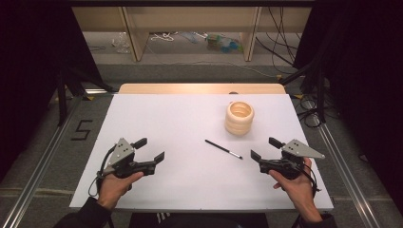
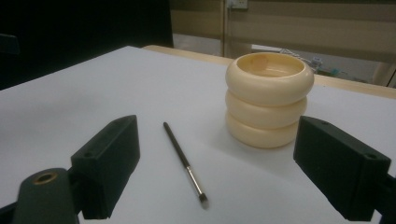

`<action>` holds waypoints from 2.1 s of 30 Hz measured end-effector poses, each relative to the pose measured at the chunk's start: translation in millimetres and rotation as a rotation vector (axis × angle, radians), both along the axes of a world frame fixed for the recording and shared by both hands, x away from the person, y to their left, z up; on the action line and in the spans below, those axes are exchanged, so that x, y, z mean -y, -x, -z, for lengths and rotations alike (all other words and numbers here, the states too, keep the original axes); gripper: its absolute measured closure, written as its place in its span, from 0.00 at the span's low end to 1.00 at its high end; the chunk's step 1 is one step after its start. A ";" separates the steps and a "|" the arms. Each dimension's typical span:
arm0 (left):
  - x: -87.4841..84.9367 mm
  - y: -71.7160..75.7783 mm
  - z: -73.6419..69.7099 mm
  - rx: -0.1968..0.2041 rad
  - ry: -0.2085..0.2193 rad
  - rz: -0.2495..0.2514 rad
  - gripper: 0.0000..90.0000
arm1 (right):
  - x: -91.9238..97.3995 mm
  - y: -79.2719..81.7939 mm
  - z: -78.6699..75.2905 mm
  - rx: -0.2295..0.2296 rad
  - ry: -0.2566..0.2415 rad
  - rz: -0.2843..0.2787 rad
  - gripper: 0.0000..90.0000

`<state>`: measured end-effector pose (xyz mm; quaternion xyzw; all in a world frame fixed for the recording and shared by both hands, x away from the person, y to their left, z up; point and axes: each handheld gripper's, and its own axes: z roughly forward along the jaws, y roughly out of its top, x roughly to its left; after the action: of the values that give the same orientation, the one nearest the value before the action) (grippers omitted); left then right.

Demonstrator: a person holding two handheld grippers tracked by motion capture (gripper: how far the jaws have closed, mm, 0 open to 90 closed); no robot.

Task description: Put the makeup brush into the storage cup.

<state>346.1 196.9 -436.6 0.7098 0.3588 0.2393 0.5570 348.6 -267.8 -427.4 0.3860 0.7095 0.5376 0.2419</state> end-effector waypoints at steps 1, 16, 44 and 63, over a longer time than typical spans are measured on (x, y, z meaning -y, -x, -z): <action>0.0 0.0 0.0 0.002 -0.002 0.001 0.18 | -0.1 0.0 0.1 -0.001 0.002 0.000 0.18; 1.3 -0.1 0.5 -0.003 0.000 0.002 0.18 | 0.9 -4.2 -2.8 0.011 0.055 -0.023 0.18; 1.7 -1.9 1.1 -0.006 -0.004 0.002 0.19 | -33.6 -41.9 -24.1 -0.121 0.311 -0.174 0.24; 2.7 -1.6 1.6 -0.008 -0.007 0.007 0.19 | -84.4 -84.4 -22.9 -0.225 0.492 -0.271 0.19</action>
<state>347.7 194.2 -438.2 0.7139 0.3578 0.2356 0.5539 433.0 -183.4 -404.6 0.2746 0.8859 0.3310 0.1740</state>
